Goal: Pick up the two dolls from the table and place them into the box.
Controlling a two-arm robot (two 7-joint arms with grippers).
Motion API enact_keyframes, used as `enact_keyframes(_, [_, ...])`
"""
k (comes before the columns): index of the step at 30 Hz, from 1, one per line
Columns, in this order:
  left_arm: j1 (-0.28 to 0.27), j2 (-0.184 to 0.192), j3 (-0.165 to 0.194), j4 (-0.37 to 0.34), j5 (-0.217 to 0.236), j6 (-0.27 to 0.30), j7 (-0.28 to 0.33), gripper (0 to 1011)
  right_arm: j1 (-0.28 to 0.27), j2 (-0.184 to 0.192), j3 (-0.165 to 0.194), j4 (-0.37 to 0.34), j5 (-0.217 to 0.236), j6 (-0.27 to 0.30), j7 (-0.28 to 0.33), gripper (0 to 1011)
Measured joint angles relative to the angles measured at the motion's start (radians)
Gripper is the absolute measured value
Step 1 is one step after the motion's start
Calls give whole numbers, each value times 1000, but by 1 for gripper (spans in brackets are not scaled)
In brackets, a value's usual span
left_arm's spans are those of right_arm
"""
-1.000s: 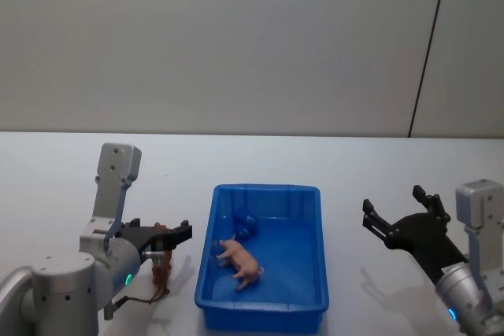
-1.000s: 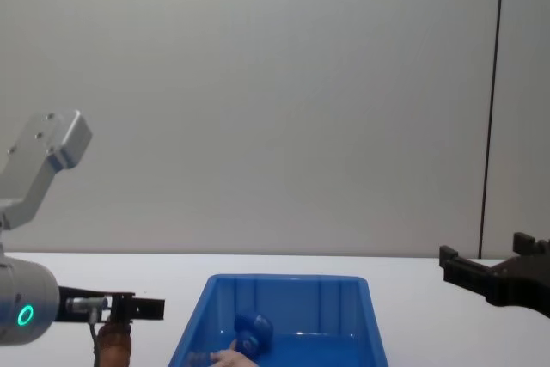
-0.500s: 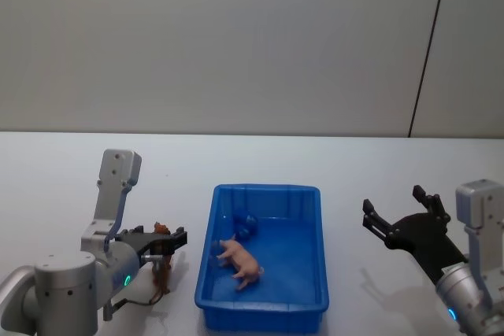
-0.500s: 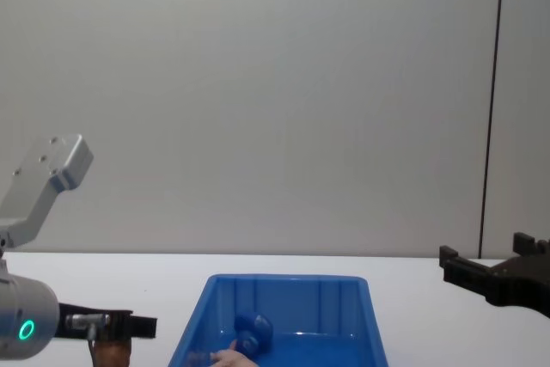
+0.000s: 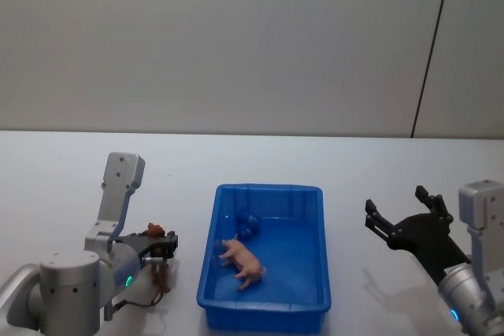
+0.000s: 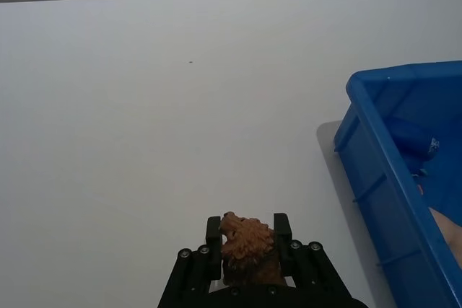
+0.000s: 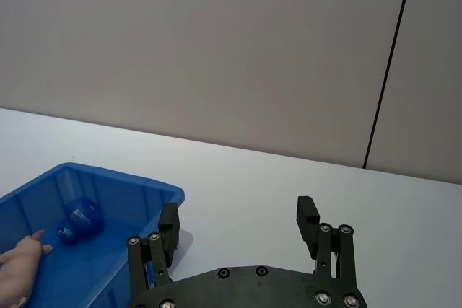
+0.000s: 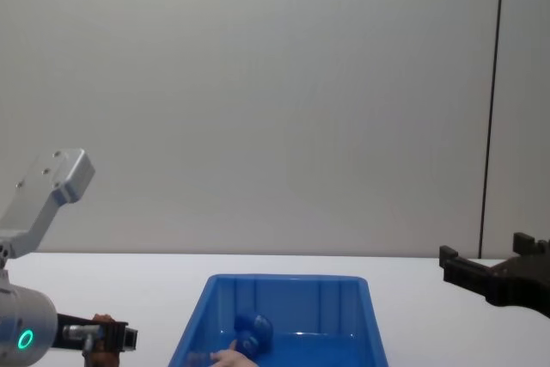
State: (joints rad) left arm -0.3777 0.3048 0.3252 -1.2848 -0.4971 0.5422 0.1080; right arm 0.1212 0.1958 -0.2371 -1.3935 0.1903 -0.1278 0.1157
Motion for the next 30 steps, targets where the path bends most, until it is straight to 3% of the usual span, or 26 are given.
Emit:
enact_keyframes(9, [2,2,-1,-9,29,-7,-8,413,0,0,0,0,0,0,0,1001])
enact_keyframes(19, [16,22,-2,-98,91,-23,-39,413,0,0,0,0,0,0,0,1001])
enact_keyframes(30, [20,47,-3,-192,161,-67,-149,413,0,0,0,0,0,0,0,1001])
